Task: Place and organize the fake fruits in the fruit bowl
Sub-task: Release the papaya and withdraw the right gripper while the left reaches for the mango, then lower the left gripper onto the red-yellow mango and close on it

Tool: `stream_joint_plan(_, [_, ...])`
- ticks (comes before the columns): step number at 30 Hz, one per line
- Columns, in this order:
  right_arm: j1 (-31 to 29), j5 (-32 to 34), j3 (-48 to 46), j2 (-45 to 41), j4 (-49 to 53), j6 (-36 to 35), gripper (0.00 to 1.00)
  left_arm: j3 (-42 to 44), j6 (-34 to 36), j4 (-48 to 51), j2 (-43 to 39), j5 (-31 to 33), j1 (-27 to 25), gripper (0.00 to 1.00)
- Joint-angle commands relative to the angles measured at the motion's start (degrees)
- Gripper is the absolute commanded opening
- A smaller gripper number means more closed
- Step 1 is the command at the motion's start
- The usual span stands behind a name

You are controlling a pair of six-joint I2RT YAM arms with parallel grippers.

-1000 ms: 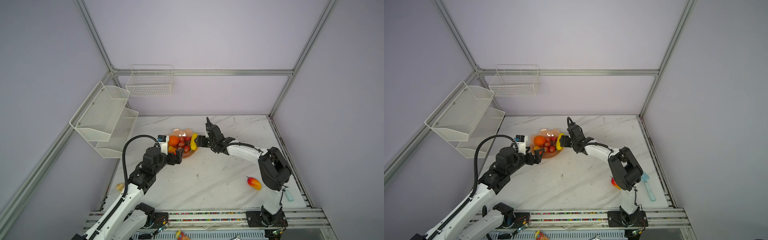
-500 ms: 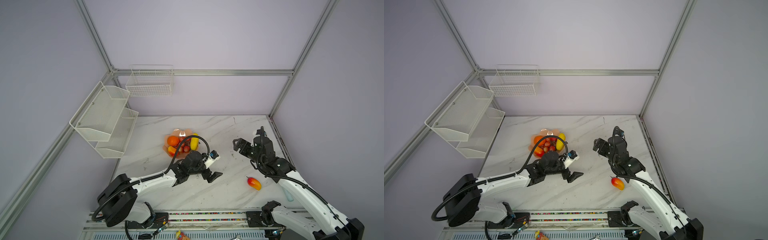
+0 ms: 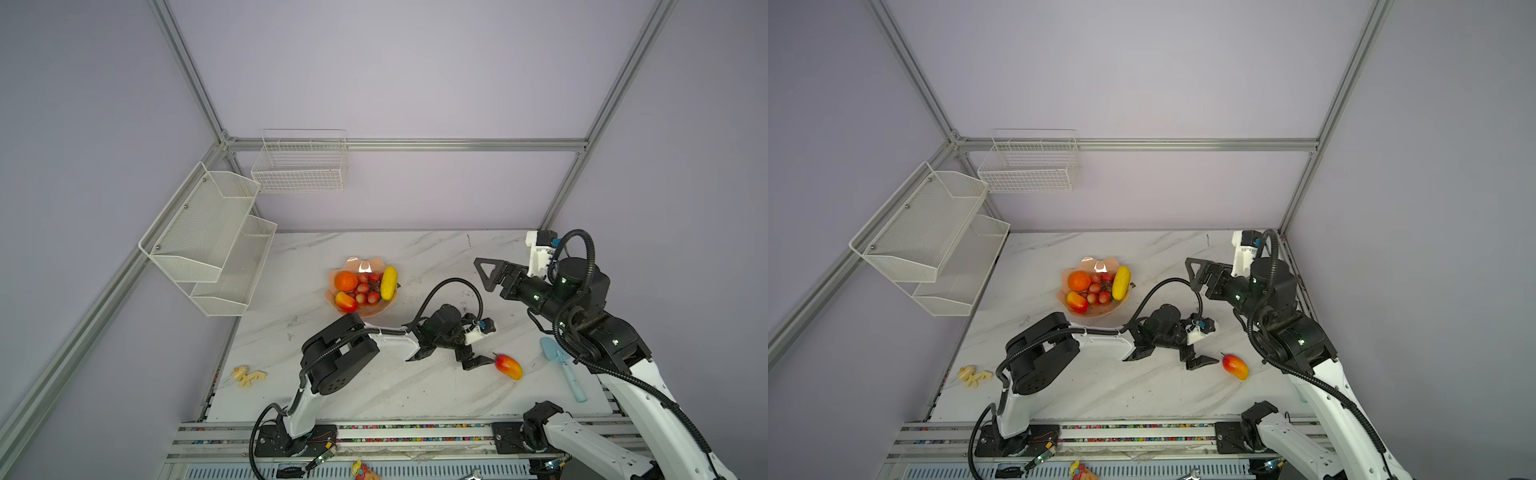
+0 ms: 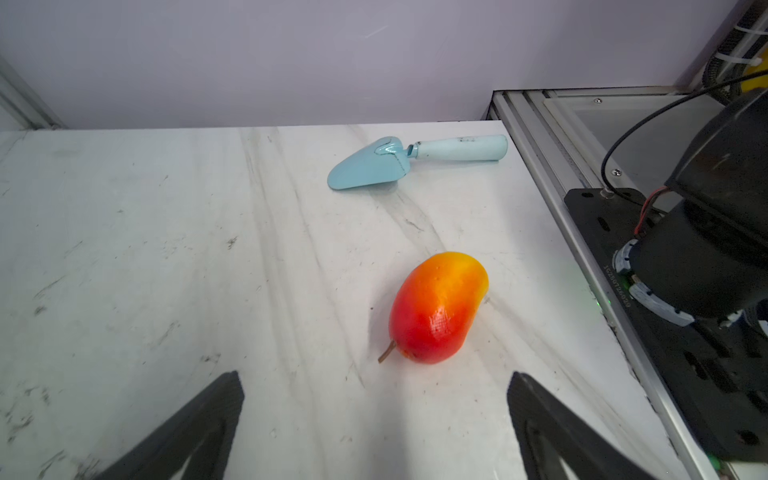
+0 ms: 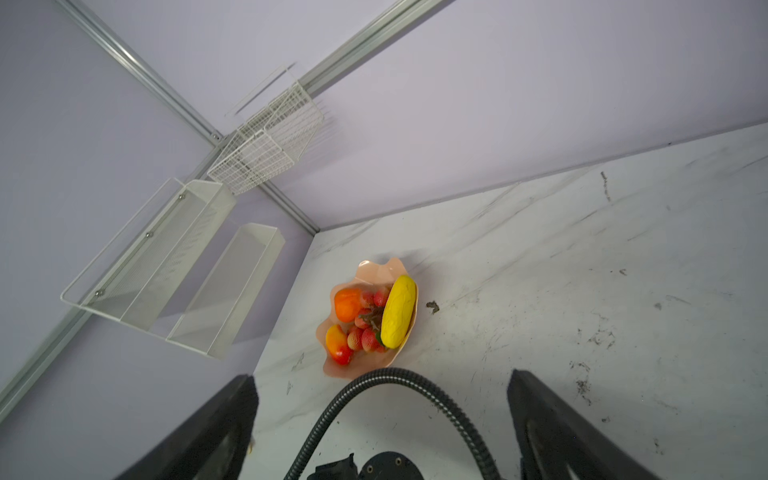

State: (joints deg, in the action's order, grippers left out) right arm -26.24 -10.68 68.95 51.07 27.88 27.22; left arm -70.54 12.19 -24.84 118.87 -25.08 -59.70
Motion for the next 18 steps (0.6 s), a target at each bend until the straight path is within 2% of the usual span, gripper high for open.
stream_joint_plan(1, [0.08,-12.17,-0.83,0.29,0.43,-3.95,0.97,-6.9,4.79,-4.47,1.97,-3.13,-1.53,1.0])
stream_joint_plan(7, [0.07,-19.36,-1.67,1.61,2.34,-7.27,0.97,-10.46,6.04,-4.47,6.37,-6.42,-2.72,1.0])
stream_joint_plan(18, [0.05,-19.96,-3.57,0.67,-0.43,-5.99,0.97,-17.35,6.8,-2.17,13.35,-6.25,-3.49,1.0])
